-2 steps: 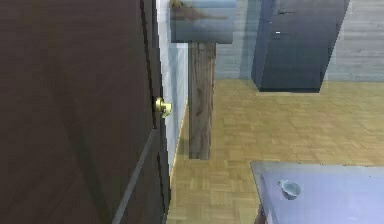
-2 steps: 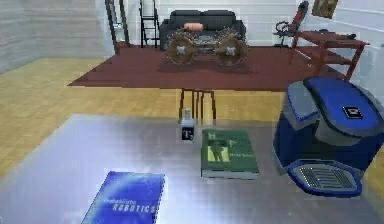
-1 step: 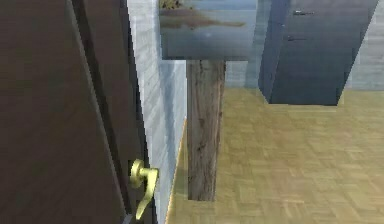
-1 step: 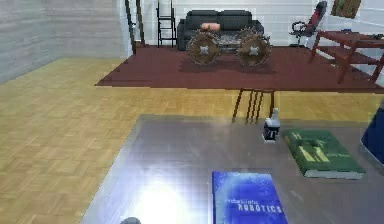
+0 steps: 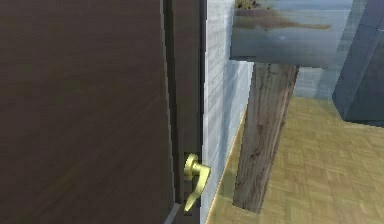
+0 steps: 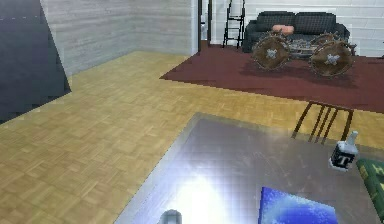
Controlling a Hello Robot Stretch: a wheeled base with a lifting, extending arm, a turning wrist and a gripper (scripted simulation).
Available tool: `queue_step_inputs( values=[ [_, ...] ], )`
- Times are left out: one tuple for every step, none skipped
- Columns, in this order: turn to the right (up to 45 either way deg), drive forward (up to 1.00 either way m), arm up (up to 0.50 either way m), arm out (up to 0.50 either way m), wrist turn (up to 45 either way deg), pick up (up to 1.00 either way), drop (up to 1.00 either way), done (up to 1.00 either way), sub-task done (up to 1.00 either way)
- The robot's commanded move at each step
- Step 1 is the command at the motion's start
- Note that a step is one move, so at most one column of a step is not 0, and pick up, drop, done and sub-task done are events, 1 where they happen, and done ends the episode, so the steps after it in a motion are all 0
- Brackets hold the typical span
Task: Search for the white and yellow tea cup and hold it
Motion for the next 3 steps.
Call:
queue_step_inputs(
  values=[
    [0.0, 0.00, 0.50, 0.00, 0.0, 0.00, 0.00, 0.00, 0.00],
    [0.0, 0.00, 0.32, 0.00, 0.0, 0.00, 0.00, 0.00, 0.00],
    [0.0, 0.00, 0.00, 0.10, 0.0, 0.00, 0.00, 0.00, 0.00]
  ],
)
